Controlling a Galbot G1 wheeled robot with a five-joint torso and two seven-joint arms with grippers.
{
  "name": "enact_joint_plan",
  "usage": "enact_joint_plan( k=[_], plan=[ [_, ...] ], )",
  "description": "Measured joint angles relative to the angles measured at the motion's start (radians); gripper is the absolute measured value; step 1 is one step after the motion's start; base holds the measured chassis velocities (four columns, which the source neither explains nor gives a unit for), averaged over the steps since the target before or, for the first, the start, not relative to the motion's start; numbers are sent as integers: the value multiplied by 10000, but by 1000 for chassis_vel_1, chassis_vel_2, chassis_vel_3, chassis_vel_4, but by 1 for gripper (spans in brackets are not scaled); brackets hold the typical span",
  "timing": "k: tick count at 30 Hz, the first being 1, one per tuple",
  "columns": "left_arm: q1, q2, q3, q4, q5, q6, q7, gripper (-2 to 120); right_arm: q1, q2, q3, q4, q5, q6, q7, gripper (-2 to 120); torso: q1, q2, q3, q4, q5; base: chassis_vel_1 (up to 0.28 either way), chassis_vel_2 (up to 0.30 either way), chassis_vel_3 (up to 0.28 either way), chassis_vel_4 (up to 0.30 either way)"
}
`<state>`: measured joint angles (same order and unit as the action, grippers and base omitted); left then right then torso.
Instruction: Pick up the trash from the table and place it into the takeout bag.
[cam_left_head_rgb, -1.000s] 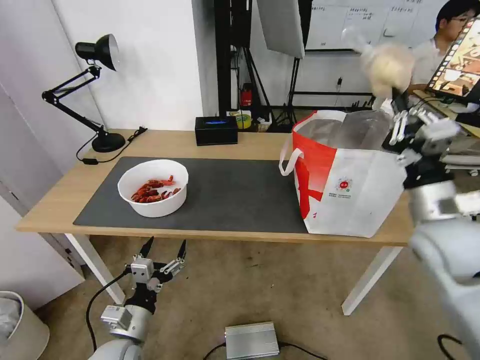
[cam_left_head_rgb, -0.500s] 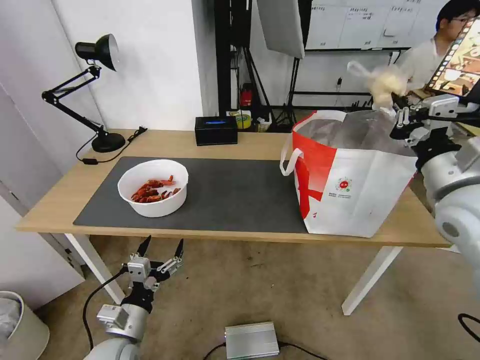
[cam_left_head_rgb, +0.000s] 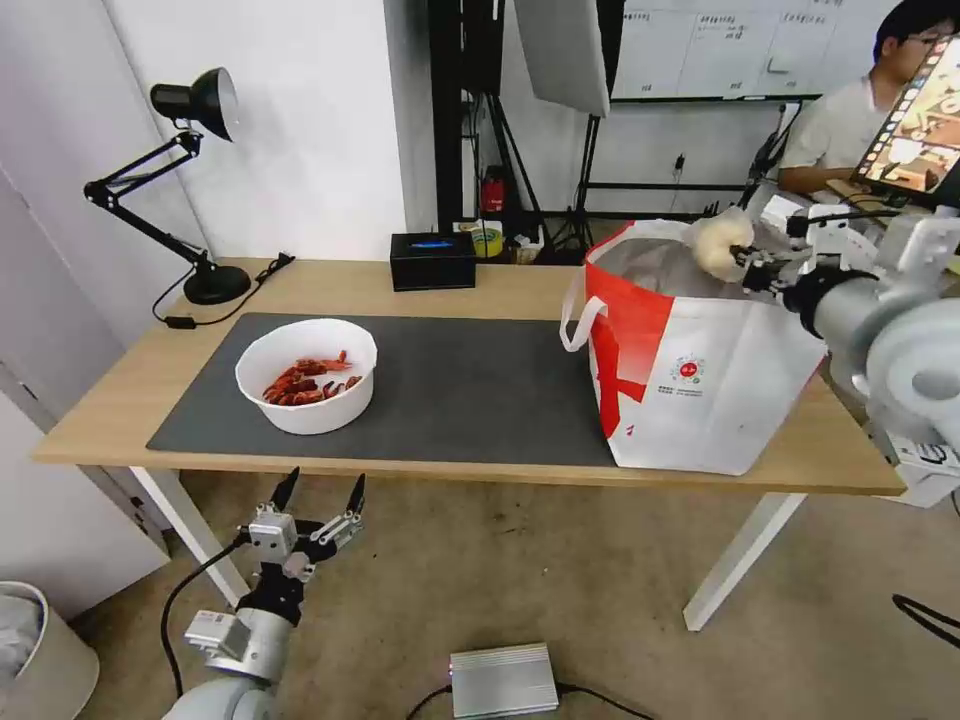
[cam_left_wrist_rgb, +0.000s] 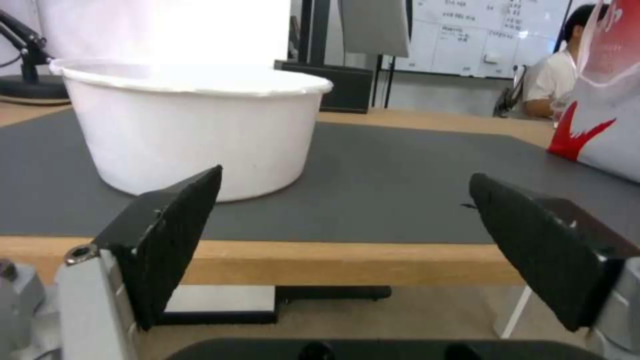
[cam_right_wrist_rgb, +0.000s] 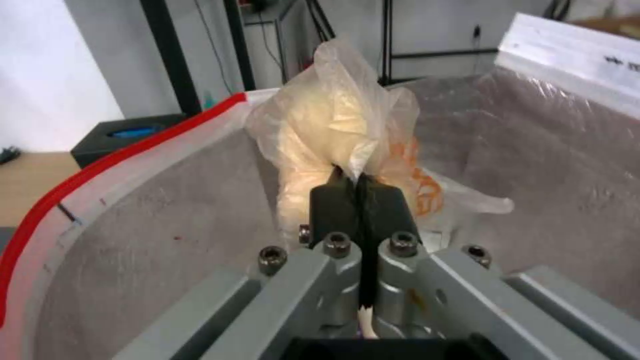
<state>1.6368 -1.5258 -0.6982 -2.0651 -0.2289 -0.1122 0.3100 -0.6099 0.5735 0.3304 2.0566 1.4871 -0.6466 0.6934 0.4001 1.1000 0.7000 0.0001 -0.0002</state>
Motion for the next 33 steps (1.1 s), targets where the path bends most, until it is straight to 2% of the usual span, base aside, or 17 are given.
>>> enact_joint_plan(
  k=[9, 12, 15, 16, 19, 20, 21, 23, 24, 27, 28, 32, 33],
  plan=[
    [20, 109, -116, -73, -101, 55, 0, 100, 83, 92, 92, -105, 808, -109, 769, 0, 0, 0, 0, -1, 1, 0, 0, 0, 0],
    [27, 127, -170, -106, -150, 67, 2, 100, -29, 111, 235, -46, 836, -117, 835, 7, 0, 0, 0, -2, 2, 0, 0, 0, 0],
    [73, 131, -225, -142, -180, 72, 6, 100, -246, 137, 457, 76, 860, -118, 873, 22, 0, 0, 0, -1, 1, 0, 0, 0, 0],
    [73, 131, -225, -142, -180, 72, 6, 100, -246, 137, 457, 76, 860, -118, 873, 22, 0, 0, 0, -1, 1, 0, 0, 0, 0],
    [118, 138, -286, -181, -223, 72, 12, 100, -469, 141, 686, 176, 835, -117, 862, 35, 0, 0, 0, -1, 1, 0, 0, 0, 0],
    [118, 138, -286, -181, -223, 72, 12, 100, -469, 141, 686, 176, 835, -117, 862, 35, 0, 0, 0, -1, 1, 0, 0, 0, 0],
    [134, 141, -312, -200, -250, 72, 17, 100, -603, 148, 847, 235, 764, -69, 739, 41, -1, 0, 0, -1, 1, 0, 0, 0, 0],
    [150, 144, -335, -229, -296, 72, 20, 100, -896, 200, 1050, 332, 179, 323, 41, 50, 0, 0, 0, -1, 1, 0, 0, 0, 0],
    [150, 144, -335, -229, -296, 72, 20, 100, -896, 200, 1050, 332, 179, 323, 41, 50, 0, 0, 0, -1, 1, 0, 0, 0, 0],
    [174, 136, -369, -260, -326, 71, 24, 100, -1604, 392, 1127, 543, -1935, 1935, -1703, 67, 0, 0, 0, -2, 4, 0, 0, 0, 0],
    [174, 136, -369, -260, -326, 71, 24, 100, -1604, 392, 1127, 543, -1935, 1935, -1703, 67, 0, 0, 0, -2, 4, 0, 0, 0, 0],
    [189, 120, -401, -277, -327, 61, 29, 100, -2021, 750, 650, 848, -4129, 3811, -3031, 86, -1, 0, 0, 0, 1, 0, 0, 0, 0],
    [189, 120, -401, -277, -327, 61, 29, 100, -2021, 750, 650, 848, -4129, 3811, -3031, 86, -1, 0, 0, 0, 1, 0, 0, 0, 0]
  ],
)
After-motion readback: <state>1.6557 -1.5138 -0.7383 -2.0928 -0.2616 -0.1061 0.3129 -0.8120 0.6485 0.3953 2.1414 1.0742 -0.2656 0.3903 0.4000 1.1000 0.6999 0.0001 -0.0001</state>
